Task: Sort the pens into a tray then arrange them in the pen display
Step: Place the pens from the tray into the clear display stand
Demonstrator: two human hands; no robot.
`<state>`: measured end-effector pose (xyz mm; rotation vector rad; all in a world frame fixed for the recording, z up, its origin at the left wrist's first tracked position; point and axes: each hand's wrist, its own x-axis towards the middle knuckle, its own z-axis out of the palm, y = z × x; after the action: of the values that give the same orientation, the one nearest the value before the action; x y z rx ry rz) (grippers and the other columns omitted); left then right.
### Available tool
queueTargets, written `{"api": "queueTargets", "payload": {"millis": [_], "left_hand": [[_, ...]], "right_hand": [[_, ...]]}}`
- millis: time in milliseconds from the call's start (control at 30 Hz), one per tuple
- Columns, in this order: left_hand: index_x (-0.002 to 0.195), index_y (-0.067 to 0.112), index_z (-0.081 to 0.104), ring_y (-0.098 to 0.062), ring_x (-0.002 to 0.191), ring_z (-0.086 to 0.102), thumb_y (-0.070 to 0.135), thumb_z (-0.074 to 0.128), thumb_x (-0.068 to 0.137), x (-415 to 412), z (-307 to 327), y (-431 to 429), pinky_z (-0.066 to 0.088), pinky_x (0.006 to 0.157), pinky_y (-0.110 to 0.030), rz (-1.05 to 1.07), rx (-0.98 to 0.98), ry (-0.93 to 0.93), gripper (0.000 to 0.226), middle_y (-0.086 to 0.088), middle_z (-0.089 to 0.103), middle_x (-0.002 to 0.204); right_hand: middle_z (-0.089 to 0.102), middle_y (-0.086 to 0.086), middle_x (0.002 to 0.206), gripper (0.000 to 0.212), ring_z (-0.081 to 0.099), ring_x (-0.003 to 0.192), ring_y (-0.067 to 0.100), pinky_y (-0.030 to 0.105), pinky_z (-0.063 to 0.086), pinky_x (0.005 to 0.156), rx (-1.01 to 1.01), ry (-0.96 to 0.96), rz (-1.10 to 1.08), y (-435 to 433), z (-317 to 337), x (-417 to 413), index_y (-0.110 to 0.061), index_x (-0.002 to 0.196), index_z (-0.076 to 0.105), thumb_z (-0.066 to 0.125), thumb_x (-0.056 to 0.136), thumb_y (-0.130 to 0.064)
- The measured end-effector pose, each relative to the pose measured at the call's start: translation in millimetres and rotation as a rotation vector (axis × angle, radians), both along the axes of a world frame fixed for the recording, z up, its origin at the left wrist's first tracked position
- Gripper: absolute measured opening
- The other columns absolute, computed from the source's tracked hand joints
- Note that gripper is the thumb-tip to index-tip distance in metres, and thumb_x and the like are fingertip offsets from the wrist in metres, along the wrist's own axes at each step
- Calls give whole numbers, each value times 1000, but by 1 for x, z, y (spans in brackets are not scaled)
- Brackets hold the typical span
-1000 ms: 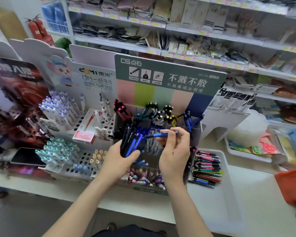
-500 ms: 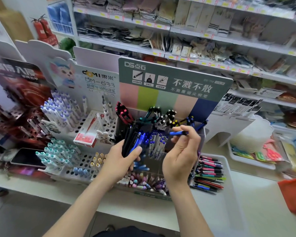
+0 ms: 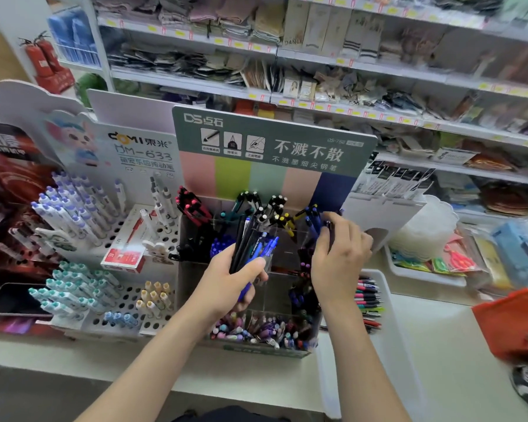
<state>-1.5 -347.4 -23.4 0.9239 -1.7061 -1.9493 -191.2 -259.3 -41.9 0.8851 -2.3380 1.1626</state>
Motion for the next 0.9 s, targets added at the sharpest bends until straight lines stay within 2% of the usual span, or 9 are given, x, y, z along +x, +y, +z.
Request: {"api": "queueTargets", "payload": {"millis": [133,200,267,333,467,600,667,767,900], "left_hand": [[103,3,60,-22,54,48,24,63,107,-10,0,6,36,48,-30,-7,6,19,22,4,59,65],[104,9,62,-22,52,47,25,64,107,-15,2,8,35,45,-29,-28,15,60,16,-2,54,67],[105,19,64,-22,51,47,25,64,107,-20,3,11,36,44,-28,-48,32,90,6,-8,51,72],[109,21,64,-21,51,47,24,63,107,-23,2,14,36,43,-27,-61,37,100,4,-8,57,74],[113,13,62,-20,47,47,27,62,108,-24,-4,16,38,44,-28,-59,-54,48,15,-9,73,83],[95,19,62,-19,49,47,32,68,104,-17,-15,19,40,48,-36,180,-158,-56,17,-4,66,72],[97,28,65,-21,65,62,40,69,100,-9,-22,18,54,60,-43,368,-179,-123,13,2,69,80],[129,17,60,-36,111,68,52,59,90,4,-25,16,57,96,-60,558,-223,-263,52,-11,72,118],[108,14,60,-28,78,60,20,62,96,14,-18,14,52,69,-45,627,-296,-275,13,-5,64,86]], "right_hand": [[62,2,114,31,57,101,18,27,46,90,-154,-48,97,8,12,36,-14,130,71,68,99,-9],[71,-11,98,20,67,89,9,25,52,80,-182,-367,266,11,22,57,-19,121,74,68,103,-19],[77,-8,92,12,73,87,10,29,58,77,-213,-682,377,12,24,65,-24,110,77,66,105,-25],[78,-3,90,12,73,84,15,41,61,78,-256,-790,414,14,25,60,-24,103,77,66,106,-26],[72,1,87,11,67,77,13,33,56,73,-491,-704,300,19,30,50,-21,109,68,57,110,-24],[72,-4,89,9,71,76,16,36,61,72,-589,-583,221,21,28,53,-21,115,62,55,111,-24],[74,-9,91,11,74,80,20,36,62,76,-507,-552,295,17,22,62,-19,117,63,56,110,-22],[75,-11,88,11,75,82,17,37,61,75,-377,-507,449,7,11,74,-20,118,64,57,110,-19],[73,-5,87,10,71,78,12,31,56,69,-211,-419,589,-16,3,77,-19,115,63,55,111,-15]]}}
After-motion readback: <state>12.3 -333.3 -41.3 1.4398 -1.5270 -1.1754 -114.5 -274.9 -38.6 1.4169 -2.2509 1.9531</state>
